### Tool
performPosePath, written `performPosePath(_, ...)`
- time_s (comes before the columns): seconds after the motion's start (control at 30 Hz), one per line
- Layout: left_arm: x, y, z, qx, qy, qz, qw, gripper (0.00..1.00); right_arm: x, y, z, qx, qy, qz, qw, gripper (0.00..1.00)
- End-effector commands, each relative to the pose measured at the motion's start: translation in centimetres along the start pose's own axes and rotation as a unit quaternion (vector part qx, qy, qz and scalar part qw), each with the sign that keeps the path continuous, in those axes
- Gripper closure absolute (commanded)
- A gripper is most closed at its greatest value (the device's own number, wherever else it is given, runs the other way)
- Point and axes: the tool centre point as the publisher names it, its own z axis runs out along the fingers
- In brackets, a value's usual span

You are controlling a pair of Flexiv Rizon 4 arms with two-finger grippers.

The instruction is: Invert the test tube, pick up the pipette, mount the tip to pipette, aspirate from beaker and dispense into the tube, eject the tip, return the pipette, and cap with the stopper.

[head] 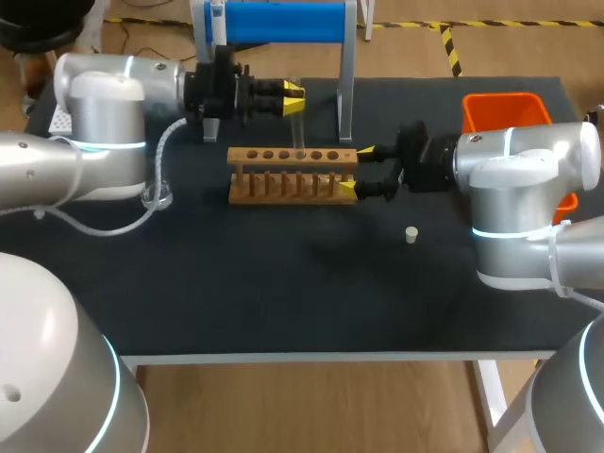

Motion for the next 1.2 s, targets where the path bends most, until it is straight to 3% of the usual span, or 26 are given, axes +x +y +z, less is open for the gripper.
performPosePath(0.03,0.1,-0.3,0.1,-0.01,0.0,-0.004,1.0,1.0,0.0,0.0,0.0,-0.001,0.0,0.0,1.0,0.0)
performPosePath(0.43,0.0,-0.2,0.3,-0.045,-0.001,-0.018,0.999,1.0,0.0,0.0,0.0,-0.001,0.0,0.0,1.0,0.0)
performPosePath(1.2,0.2,1.4,1.0,-0.04,-0.01,-0.013,0.999,1.0,0.0,0.0,0.0,-0.001,0.0,0.0,1.0,0.0)
